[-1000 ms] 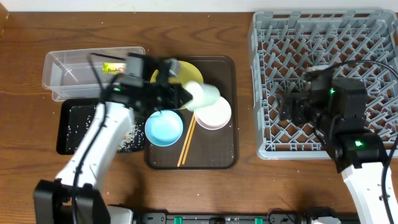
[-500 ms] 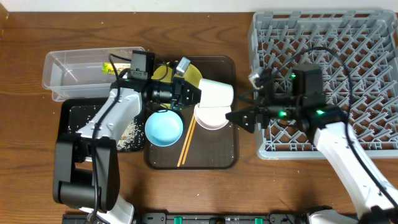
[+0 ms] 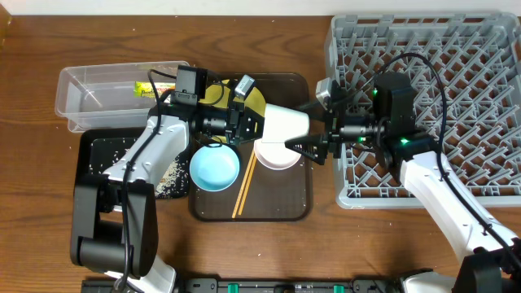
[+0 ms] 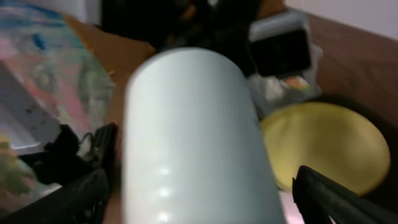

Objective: Sort waste into correct bins and load items into the dishwasher rack
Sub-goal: 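Hand the white cup from the left gripper to the right gripper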

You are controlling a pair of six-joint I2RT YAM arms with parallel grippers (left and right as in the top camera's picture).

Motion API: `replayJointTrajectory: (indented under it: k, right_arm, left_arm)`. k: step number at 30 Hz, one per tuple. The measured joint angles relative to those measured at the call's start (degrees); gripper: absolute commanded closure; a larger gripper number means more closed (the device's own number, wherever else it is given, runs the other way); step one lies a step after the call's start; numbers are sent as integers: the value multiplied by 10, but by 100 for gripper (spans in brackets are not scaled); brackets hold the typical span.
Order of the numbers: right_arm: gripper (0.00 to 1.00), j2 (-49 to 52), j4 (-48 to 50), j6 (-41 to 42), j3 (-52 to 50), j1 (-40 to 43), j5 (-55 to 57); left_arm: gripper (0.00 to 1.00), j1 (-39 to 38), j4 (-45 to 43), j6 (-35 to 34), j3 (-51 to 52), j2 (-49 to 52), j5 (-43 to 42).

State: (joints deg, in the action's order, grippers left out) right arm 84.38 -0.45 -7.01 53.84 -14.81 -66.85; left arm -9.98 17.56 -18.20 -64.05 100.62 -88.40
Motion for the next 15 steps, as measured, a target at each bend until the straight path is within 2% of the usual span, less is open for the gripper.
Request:
replayJointTrajectory:
  k: [2, 4, 12, 15]
  right_arm:
    - [20, 0, 4, -3, 0, 0, -13]
    - [20, 0, 3, -2, 0, 0, -21]
    - [36, 0, 6, -5, 0, 0, -19]
    - [37, 0, 6, -4, 0, 0, -19]
  left_arm:
    - [94, 0, 0, 0, 0, 0, 0]
    - [94, 0, 0, 0, 0, 0, -1]
    - [94, 0, 1, 0, 0, 0, -12]
    - [94, 0, 0, 0, 0, 0, -13]
